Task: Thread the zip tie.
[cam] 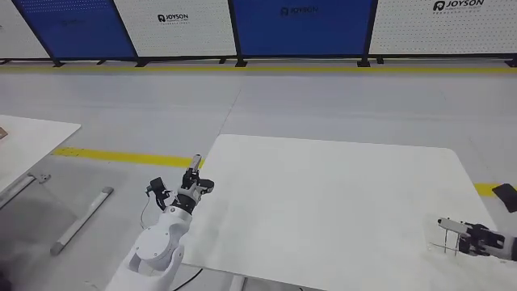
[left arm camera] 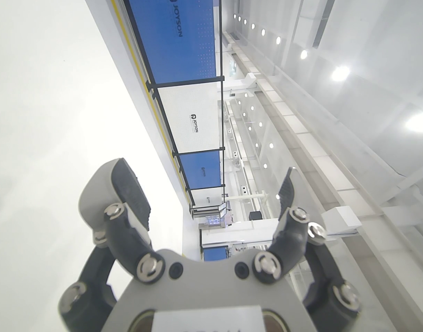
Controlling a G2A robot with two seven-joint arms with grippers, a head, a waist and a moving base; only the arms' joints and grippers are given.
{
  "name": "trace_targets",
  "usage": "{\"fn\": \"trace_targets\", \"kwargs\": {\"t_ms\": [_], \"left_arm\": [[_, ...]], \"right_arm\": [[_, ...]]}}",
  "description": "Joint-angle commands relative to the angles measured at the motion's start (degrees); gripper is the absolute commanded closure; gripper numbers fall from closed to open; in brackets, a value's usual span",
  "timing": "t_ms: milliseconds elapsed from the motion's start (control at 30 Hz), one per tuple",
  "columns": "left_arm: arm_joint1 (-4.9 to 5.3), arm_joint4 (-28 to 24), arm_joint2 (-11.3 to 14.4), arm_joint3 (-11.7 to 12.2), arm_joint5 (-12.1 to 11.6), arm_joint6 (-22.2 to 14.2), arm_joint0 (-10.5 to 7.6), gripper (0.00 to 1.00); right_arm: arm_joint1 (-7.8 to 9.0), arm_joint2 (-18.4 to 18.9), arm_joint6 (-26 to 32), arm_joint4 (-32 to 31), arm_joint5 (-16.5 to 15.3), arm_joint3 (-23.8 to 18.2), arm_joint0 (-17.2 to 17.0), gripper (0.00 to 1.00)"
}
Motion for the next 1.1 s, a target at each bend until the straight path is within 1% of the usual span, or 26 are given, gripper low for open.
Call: {"fn": "trace_targets", "kwargs": {"t_ms": [0, 33, 1067], "left_arm": [[0.0, 0.0, 0.0, 0.0, 0.0, 0.0, 0.0, 0.0], [0.0, 0.0, 0.0, 0.0, 0.0, 0.0, 0.0, 0.0], [0.0, 0.0, 0.0, 0.0, 0.0, 0.0, 0.0, 0.0]], "right_arm": [[2.03, -4.25, 0.01, -1.56, -2.76, 2.96, 2.6, 0.0], [2.54, -5.26, 0.01, -1.74, -2.85, 3.85, 3.6, 0.0], [2.54, -5.26, 0.01, -1.74, -2.85, 3.85, 3.6, 0.0]]}}
